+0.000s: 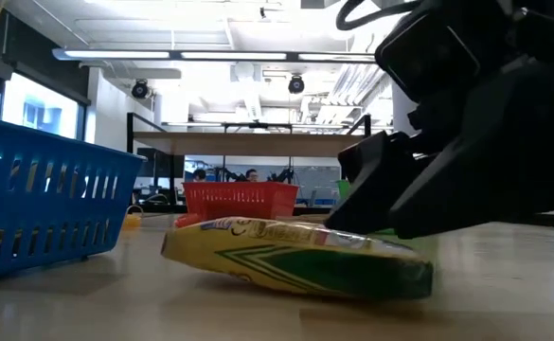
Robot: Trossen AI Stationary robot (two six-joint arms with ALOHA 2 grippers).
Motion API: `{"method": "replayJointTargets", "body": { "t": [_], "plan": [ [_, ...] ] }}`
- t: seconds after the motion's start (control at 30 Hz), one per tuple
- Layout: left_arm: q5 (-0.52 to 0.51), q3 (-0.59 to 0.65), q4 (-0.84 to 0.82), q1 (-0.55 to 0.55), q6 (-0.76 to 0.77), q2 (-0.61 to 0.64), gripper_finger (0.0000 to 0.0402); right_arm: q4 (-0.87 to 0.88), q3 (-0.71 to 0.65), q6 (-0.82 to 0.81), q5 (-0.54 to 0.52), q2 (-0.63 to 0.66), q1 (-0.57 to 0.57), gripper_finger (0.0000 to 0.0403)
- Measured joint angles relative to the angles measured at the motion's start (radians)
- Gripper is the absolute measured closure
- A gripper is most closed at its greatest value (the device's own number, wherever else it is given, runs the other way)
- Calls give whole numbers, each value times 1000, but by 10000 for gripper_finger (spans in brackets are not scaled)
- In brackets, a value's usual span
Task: Pick & Place Office Desk Supplies
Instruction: Put the yellow crayon box into the red bin
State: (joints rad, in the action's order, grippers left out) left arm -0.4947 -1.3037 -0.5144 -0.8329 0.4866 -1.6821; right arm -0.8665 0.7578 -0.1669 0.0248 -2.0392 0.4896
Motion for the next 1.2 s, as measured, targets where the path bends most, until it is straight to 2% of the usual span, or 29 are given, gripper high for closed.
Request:
{"method": "replayJointTargets", "body": {
  "t": [0.27,0.47,0.63,0.83,1.07,1.2],
  "plan": [
    [0,0,0,-8,0,0,228,-5,0,-39,-47,0,20,210],
    [0,0,0,-6,-14,0,228,-28,0,-50,-145,0,43,210],
    [0,0,0,-6,-14,0,228,-25,16,-41,-270,0,68,210],
    [0,0,0,-6,-14,0,228,196,109,20,-441,12,110,210],
    [0,0,0,-6,-10,0,228,477,187,32,-656,100,193,210],
    [1,0,0,-6,-10,0,228,513,208,-29,-703,164,232,210]
  ]
}}
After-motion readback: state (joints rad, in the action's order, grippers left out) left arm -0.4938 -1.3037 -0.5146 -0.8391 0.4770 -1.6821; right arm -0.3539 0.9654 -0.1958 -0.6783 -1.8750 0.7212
